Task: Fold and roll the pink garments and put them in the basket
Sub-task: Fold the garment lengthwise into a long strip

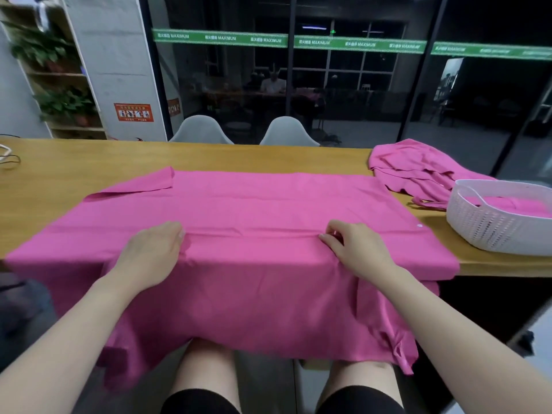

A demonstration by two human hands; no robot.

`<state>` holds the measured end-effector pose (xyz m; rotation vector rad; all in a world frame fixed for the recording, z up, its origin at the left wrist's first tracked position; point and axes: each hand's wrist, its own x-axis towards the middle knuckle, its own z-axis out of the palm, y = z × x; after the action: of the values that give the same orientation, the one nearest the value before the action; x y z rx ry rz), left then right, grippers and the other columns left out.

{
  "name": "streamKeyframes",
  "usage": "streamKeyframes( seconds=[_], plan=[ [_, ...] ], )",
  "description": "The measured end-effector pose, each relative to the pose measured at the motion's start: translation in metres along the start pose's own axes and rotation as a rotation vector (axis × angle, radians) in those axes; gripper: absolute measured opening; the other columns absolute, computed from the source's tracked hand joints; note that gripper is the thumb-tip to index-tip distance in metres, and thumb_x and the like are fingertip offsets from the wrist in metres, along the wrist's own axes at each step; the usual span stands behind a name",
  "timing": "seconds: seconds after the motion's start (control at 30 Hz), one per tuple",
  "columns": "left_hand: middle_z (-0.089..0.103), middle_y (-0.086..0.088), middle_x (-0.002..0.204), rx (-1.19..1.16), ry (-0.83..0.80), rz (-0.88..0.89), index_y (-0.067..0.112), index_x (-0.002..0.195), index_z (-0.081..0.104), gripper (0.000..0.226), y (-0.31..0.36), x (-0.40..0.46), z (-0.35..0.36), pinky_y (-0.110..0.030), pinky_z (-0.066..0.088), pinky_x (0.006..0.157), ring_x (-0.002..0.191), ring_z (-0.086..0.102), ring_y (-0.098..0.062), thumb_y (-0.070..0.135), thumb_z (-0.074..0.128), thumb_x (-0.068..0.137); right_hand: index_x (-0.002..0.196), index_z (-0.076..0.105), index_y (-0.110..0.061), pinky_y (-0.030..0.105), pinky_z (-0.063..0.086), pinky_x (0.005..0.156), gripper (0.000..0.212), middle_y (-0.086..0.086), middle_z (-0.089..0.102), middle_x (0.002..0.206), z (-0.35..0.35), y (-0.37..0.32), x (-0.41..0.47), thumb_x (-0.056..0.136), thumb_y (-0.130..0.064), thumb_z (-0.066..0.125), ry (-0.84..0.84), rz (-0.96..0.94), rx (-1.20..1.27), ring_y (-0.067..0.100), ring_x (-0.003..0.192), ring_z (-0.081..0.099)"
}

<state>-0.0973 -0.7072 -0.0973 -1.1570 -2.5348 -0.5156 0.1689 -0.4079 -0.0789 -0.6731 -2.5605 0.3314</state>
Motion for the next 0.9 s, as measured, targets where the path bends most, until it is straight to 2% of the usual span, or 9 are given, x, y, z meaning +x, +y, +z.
streamKeyframes(
  seconds=[0.13,0.27,0.33,0.43,0.53,0.63,0.77,0.9],
  plan=[
    [0.053,-0.005,0.079,-0.084,0.028,-0.021,0.019,0.083,0.038,0.026,0.001,0.012,-0.015,-0.05,0.046,0.072,0.077,0.055,-0.037,0.028,0.035,0.107,0.088,0.058,-0.027,0.039,0.048,0.064,0.018,-0.003,0.064,0.072,-0.013,-0.009,0.003,0.099,-0.041,0.059,0.06,-0.003,0.062,0.028,0.077,0.061],
    [0.049,-0.003,0.073,-0.098,0.139,0.013,0.021,0.079,0.035,0.029,0.01,0.042,-0.046,-0.048,0.043,0.067,0.073,0.052,-0.035,0.027,0.037,0.108,0.085,0.059,-0.024,0.04,0.05,0.064,0.019,-0.002,0.065,0.072,-0.032,-0.012,0.028,0.099,-0.037,0.062,0.133,-0.049,0.113,0.026,0.074,0.061],
    [0.052,-0.006,0.077,-0.085,0.171,0.019,0.019,0.08,0.038,0.029,0.012,0.063,-0.059,-0.047,0.042,0.068,0.077,0.054,-0.036,0.028,0.036,0.108,0.083,0.058,-0.025,0.04,0.051,0.065,0.019,-0.004,0.063,0.071,-0.041,-0.012,0.05,0.098,-0.036,0.063,0.154,-0.067,0.117,0.024,0.072,0.06],
    [0.059,-0.012,0.091,-0.027,0.1,-0.03,0.016,0.086,0.043,0.031,0.013,0.101,-0.059,-0.044,0.041,0.073,0.086,0.055,-0.036,0.033,0.031,0.109,0.084,0.058,-0.025,0.039,0.05,0.065,0.019,-0.007,0.059,0.071,-0.046,-0.01,0.087,0.099,-0.036,0.061,0.13,-0.065,0.063,0.025,0.073,0.058],
    [0.063,-0.016,0.1,0.018,-0.003,-0.044,0.018,0.089,0.044,0.028,0.009,0.13,-0.037,-0.045,0.045,0.08,0.092,0.057,-0.037,0.032,0.03,0.108,0.091,0.061,-0.023,0.039,0.048,0.065,0.017,0.0,0.064,0.084,-0.037,-0.002,0.12,0.1,-0.038,0.06,0.063,-0.029,-0.019,0.029,0.081,0.06],
    [0.066,-0.019,0.114,0.072,-0.124,-0.062,0.019,0.091,0.045,0.026,0.004,0.149,-0.012,-0.044,0.047,0.085,0.103,0.061,-0.037,0.029,0.03,0.109,0.089,0.057,-0.025,0.037,0.042,0.064,0.019,0.003,0.069,0.094,-0.015,0.01,0.141,0.1,-0.04,0.058,-0.006,-0.014,-0.113,0.032,0.09,0.063],
    [0.068,-0.015,0.112,0.122,-0.174,-0.074,0.021,0.089,0.044,0.024,-0.007,0.152,0.03,-0.041,0.045,0.08,0.101,0.062,-0.035,0.029,0.033,0.108,0.09,0.056,-0.026,0.039,0.046,0.066,0.022,0.003,0.071,0.092,0.021,0.026,0.144,0.101,-0.044,0.054,-0.062,-0.012,-0.139,0.033,0.092,0.065],
    [0.065,-0.012,0.098,0.072,-0.13,-0.08,0.02,0.086,0.044,0.025,-0.016,0.151,0.049,-0.043,0.045,0.077,0.09,0.06,-0.034,0.029,0.033,0.106,0.09,0.057,-0.028,0.04,0.049,0.068,0.021,0.003,0.071,0.084,0.04,0.037,0.141,0.1,-0.045,0.055,-0.001,0.016,-0.087,0.033,0.086,0.063]
  ],
)
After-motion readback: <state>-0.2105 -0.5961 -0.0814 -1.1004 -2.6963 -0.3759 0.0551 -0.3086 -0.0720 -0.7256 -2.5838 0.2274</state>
